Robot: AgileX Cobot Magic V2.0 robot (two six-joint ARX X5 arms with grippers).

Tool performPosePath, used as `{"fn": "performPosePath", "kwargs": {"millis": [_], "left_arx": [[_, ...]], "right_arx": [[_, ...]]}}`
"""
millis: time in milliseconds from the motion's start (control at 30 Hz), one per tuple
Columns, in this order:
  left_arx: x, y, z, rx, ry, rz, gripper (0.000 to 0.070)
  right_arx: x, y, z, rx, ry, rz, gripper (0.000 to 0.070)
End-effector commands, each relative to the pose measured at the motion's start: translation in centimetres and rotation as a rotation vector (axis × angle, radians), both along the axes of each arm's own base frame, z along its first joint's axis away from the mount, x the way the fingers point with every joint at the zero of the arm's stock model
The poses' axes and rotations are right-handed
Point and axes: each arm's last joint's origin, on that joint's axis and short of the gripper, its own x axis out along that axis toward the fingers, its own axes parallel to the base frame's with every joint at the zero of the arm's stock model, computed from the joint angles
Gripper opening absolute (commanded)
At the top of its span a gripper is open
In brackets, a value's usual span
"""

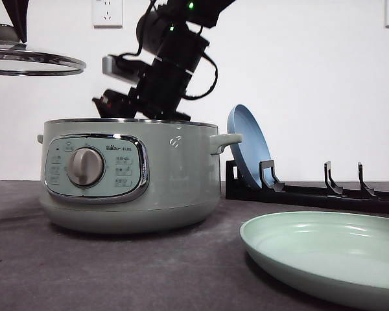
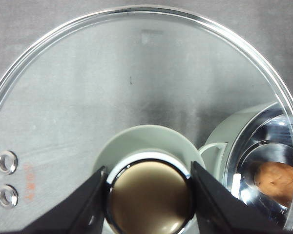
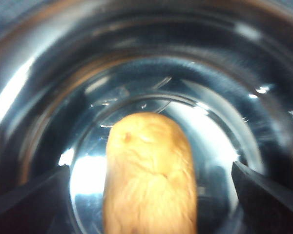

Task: Transfer potato from steamer to green plate

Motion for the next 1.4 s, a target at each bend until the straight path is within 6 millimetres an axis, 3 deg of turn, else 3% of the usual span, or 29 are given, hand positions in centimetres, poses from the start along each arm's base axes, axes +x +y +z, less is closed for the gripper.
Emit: {"fn": "performPosePath", "kwargs": {"millis": [0,67,233,300,500,800,1167,1367], "left_arx": [[-0.6,0.1,1.5,0.002,-0.076,-0.003,0.001],[-0.6,0.1,1.5,0.002,-0.074,-0.003,0.001],[-0.6,0.1,1.5,0.002,-0.074,-0.002,0.001],[-0.6,0.1,1.5,0.002,-0.074,-0.002,0.001],[-0.6,0.1,1.5,0.002,-0.074,-0.003,0.001],[-0.6,0.1,1.5,0.002,-0.074,-0.002,0.001],[-0.6,0.1,1.4,0.001,-0.069,-0.002,0.001],[-0.6,0.1,1.4,0.001,-0.068,-0.003,0.001]], "right_arx": [[0.2,0.9,-1.0,-0.004,-0.004,0.021,0.07],[0.3,1.0,-1.4,-0.01,0.003,0.02,0.0656],[0.3,1.0,-1.8,-0.013,0.018,0.008,0.0374],[0.3,1.0,-1.8,-0.011,0.02,0.004,0.0308],[-0.1,0.4,0.4,-0.005,0.015,-0.003,0.0301],[-3.2,-3.5,10.1,0.003,0.007,-0.025,0.0302],[-10.5,-11.0,19.4,0.038,-0.018,-0.102,0.0301],[-15.6,-15.1,20.5,-0.003,-0.049,-0.157,0.0302]]}}
